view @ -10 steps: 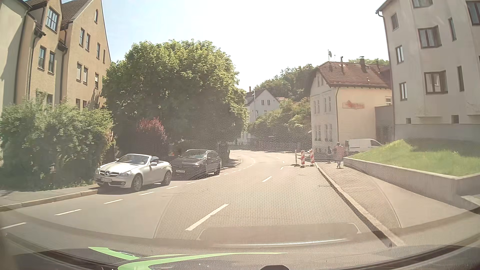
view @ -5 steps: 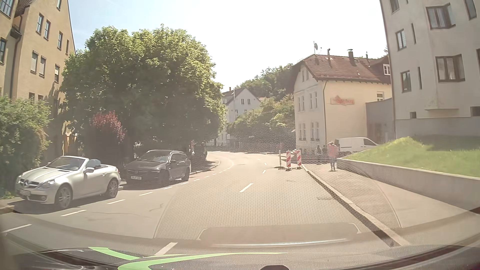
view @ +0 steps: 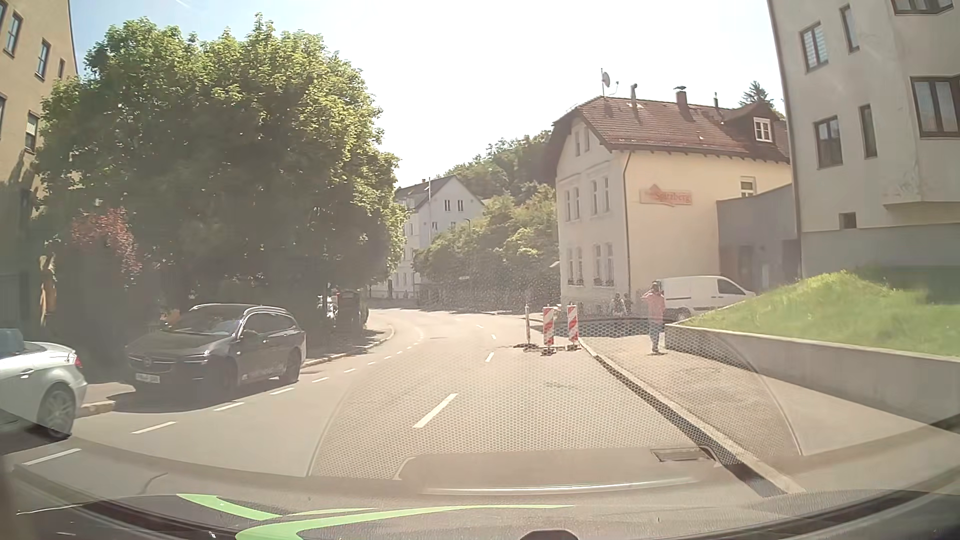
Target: Follow the waypoints while adhering to traffic rules and regulations
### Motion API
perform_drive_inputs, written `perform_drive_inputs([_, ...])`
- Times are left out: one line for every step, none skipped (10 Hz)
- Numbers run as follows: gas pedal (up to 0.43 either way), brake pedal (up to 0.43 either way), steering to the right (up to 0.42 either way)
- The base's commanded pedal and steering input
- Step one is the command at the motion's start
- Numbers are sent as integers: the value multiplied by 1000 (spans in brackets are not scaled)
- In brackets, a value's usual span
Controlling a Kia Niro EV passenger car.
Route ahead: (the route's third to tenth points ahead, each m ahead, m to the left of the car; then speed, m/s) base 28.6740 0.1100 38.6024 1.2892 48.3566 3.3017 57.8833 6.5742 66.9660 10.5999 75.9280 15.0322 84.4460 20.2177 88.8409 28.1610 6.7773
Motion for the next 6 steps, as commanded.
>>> perform_drive_inputs([0, 195, 48])
perform_drive_inputs([0, 183, 32])
perform_drive_inputs([0, 146, 19])
perform_drive_inputs([0, 24, 0])
perform_drive_inputs([0, 0, -15])
perform_drive_inputs([0, 0, -25])
